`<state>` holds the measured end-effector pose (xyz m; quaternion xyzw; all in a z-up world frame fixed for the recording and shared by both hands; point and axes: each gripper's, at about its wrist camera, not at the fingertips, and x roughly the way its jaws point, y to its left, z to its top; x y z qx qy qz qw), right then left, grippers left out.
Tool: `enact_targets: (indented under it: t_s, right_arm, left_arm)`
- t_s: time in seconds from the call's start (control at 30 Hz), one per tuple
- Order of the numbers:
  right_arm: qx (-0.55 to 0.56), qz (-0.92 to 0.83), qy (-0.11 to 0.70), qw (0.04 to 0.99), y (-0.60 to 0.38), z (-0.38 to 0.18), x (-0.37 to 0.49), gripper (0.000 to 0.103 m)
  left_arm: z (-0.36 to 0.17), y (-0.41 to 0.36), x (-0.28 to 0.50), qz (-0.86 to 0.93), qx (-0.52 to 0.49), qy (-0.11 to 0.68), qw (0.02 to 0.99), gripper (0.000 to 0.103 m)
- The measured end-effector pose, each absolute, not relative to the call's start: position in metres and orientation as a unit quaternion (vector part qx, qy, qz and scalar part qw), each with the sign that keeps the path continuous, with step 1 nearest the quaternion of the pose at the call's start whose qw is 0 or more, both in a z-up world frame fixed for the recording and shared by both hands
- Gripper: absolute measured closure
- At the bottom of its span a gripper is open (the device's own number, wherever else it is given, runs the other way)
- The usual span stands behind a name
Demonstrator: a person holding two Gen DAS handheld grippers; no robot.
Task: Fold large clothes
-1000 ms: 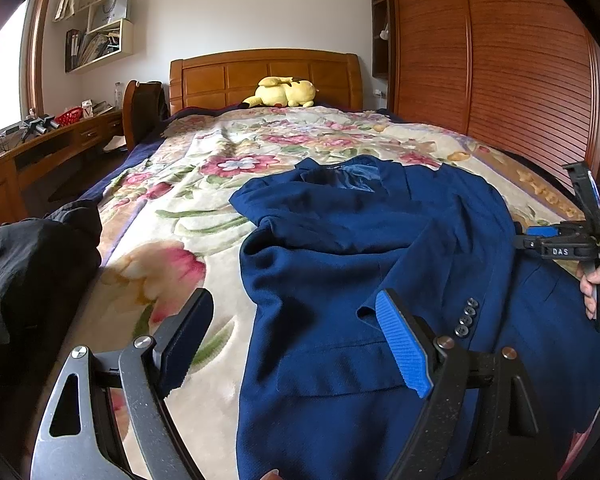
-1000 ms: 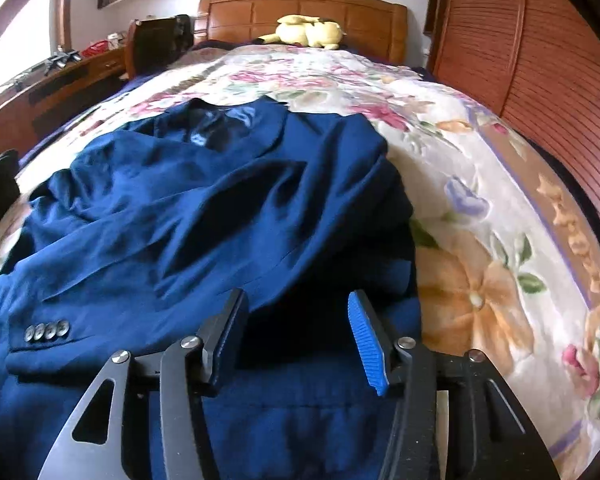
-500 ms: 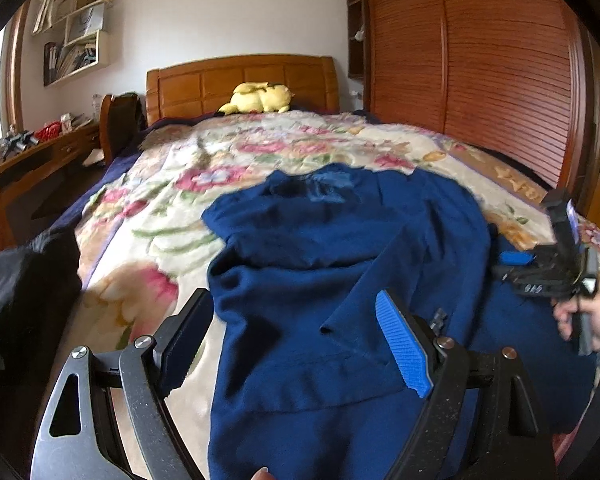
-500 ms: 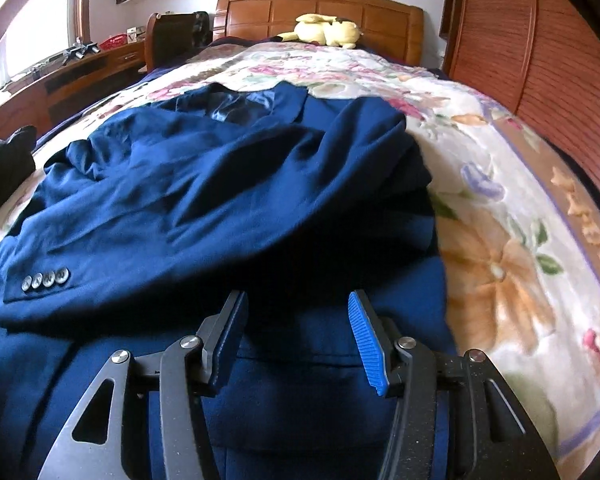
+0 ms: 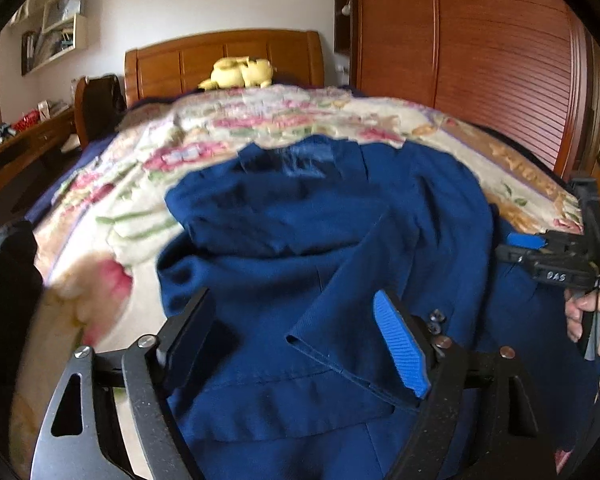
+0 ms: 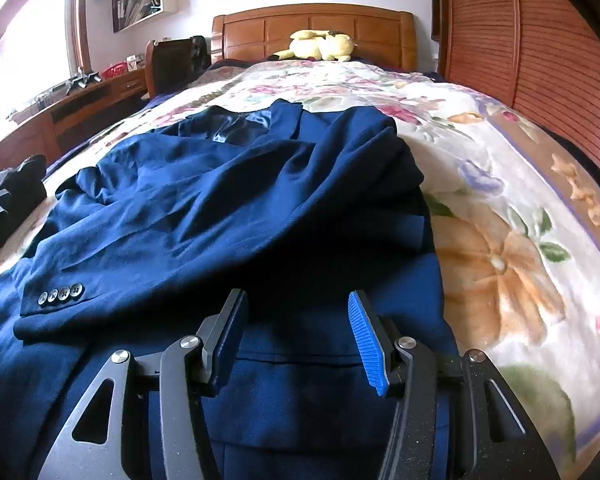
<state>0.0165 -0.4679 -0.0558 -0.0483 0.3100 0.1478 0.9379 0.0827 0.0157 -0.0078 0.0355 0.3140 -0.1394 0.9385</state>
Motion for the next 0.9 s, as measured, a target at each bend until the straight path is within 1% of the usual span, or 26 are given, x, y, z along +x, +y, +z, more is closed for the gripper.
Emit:
enact_targets:
  t_s: [0.37, 0.43, 0.5, 0.63, 0.67, 0.7, 0.73, 0.9]
  right_arm:
    - [-0.051, 0.151, 0.308, 0.938, -0.466, -0.055, 0.015, 0.049]
    - [-0.05, 0.151, 0.308, 0.938, -0.465, -0.054, 0.015, 0.049]
    - [-0.05, 0.151, 0.308, 0.938, -0.465, -0.054, 0.015, 0.049]
    - [-0.049, 0.151, 0.307, 0.938, -0.466, -0.054, 0.015, 0.049]
    - [-0.049, 0.151, 0.307, 0.938, -0.466, -0.054, 0.015, 0.049]
    - [-0.048, 0.151, 0.307, 0.938, -0.466, -0.054, 0.015, 0.049]
    - [-0.048, 0.15, 0.307, 0.938, -0.466, -0.054, 0.015, 0.049]
    - [-0.046, 0.149, 0.307, 0.939, -0.466, -0.054, 0.015, 0.049]
  left_arm:
    - [-0.043, 0.005, 0.1, -0.15, 0.038, 0.379, 0.912, 0.036]
    - [-0.044, 0.006, 0.099, -0.153, 0.035, 0.383, 0.91, 0.043]
    - [-0.045, 0.006, 0.098, -0.157, 0.032, 0.383, 0.91, 0.061]
    - [-0.044, 0.005, 0.095, -0.178, 0.027, 0.381, 0.907, 0.083]
    - [-0.042, 0.004, 0.093, -0.185, 0.029, 0.378, 0.907, 0.094]
    - [-0.04, 0.002, 0.089, -0.191, 0.032, 0.373, 0.907, 0.098]
    - [-0.037, 0.0, 0.087, -0.192, 0.035, 0.368, 0.909, 0.099]
    - [-0.003, 0.011, 0.063, -0.177, 0.026, 0.303, 0.936, 0.1]
